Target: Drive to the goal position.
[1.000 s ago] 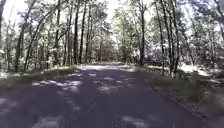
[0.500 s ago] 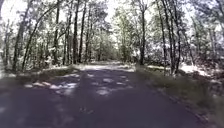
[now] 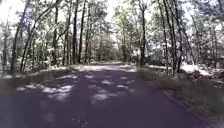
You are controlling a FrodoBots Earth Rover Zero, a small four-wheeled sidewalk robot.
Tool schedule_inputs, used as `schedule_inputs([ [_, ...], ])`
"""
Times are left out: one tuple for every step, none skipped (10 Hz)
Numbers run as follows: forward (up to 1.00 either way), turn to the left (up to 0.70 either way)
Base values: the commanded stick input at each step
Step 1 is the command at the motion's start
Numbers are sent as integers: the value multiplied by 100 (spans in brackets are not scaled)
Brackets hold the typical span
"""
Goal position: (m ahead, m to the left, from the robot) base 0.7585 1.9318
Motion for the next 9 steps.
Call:
schedule_inputs([
  [45,0],
  [45,0],
  [45,0],
  [45,0],
  [45,0],
  [45,0],
  [45,0],
  [45,0],
  [45,0],
])
